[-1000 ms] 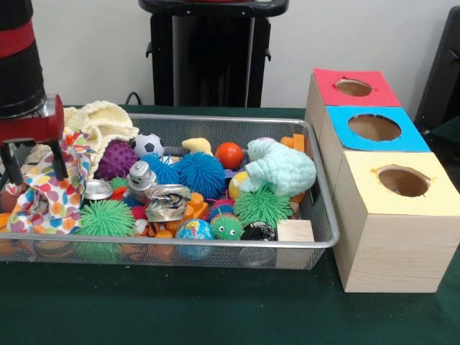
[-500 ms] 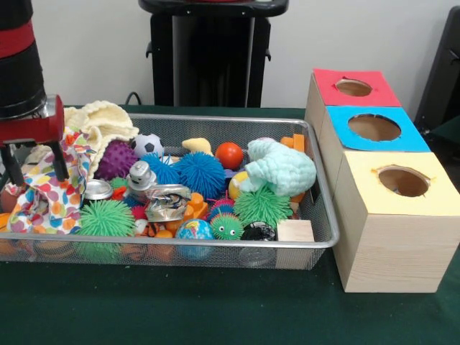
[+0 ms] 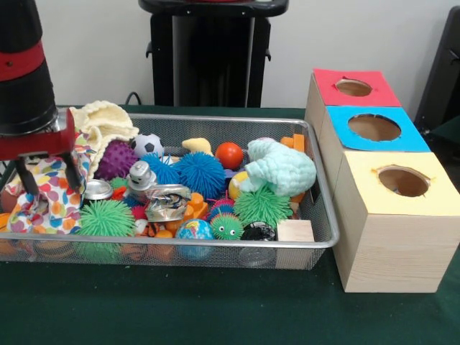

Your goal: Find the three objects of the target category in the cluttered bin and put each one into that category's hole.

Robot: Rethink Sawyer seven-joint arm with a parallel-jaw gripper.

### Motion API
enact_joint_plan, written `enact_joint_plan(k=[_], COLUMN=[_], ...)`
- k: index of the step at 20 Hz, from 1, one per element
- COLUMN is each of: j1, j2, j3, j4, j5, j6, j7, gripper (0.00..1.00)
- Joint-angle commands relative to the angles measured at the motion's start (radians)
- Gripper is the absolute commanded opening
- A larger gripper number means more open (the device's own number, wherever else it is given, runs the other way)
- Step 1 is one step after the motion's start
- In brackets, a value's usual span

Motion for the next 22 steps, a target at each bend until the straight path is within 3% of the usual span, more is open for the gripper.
enact_joint_plan(k=[1, 11, 22], j1=[-0.010, -0.010, 0.020], j2=[0.086, 0.110, -0.014], j3=[0.036, 0.047, 0.047], j4=[0.004, -0.033, -0.025], j5=[-0.088, -0.108, -0.055], j6=[-0.057, -0.031, 0.105], j7=[-0.362, -0.396, -0.400], gripper=[1.00, 1.00, 1.00])
